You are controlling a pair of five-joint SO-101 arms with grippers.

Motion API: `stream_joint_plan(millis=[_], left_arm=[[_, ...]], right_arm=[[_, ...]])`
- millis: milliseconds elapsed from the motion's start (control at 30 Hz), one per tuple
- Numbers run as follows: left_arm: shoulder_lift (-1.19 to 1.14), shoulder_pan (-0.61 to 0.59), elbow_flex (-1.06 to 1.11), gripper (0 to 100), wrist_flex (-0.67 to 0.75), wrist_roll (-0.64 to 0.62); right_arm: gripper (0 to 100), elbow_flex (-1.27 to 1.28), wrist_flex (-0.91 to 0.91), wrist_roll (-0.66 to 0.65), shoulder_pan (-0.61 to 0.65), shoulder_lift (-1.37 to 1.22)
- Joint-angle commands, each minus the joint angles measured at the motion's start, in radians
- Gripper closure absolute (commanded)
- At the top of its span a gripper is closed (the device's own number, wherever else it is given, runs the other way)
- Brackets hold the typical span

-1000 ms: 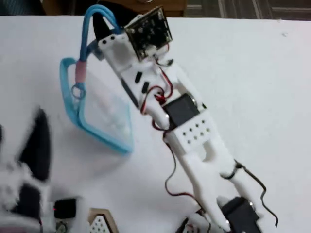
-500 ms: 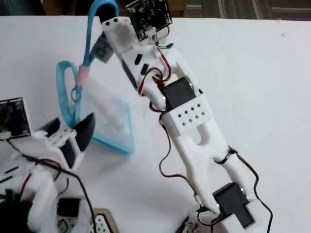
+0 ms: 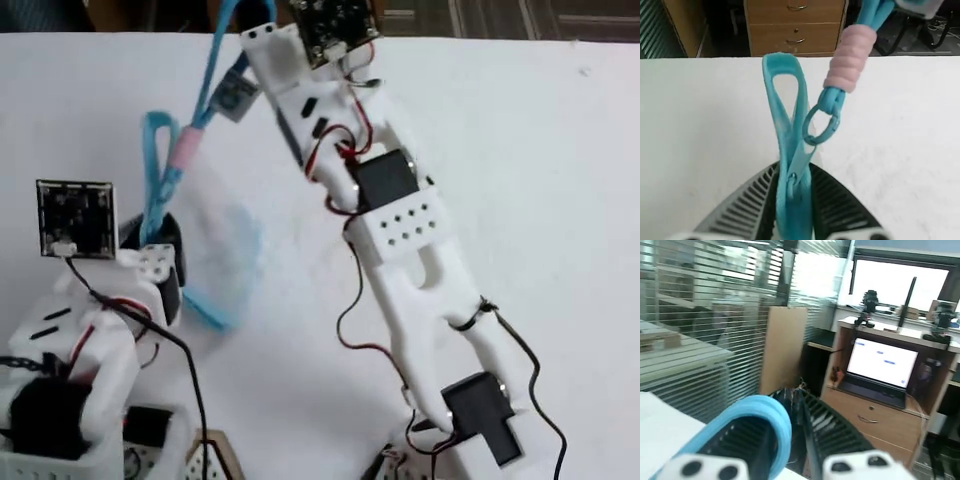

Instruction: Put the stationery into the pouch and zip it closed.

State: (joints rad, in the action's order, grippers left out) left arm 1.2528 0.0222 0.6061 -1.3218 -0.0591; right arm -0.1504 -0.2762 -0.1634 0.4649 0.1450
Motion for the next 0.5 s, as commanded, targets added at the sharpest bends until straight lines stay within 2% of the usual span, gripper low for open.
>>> stream_joint_plan(millis=[0, 200, 367, 467], left_arm=[[0.008, 0.058, -0.132, 98, -0.051, 0.009], [0.008, 0.209, -0.264, 98, -0.207, 0.060], [0.008, 0.222, -0.373, 98, -0.295, 0.075], [0.008, 0.222, -0.423, 98, -0.319, 0.083]], right_arm=[[98.3, -0.054, 0.031, -0.005, -0.084, -0.012], [98.3, -0.176, 0.099, -0.011, -0.189, -0.166], [98.3, -0.414, 0.090, -0.012, -0.286, -0.398], [98.3, -0.577, 0.021, -0.012, -0.332, -0.542]])
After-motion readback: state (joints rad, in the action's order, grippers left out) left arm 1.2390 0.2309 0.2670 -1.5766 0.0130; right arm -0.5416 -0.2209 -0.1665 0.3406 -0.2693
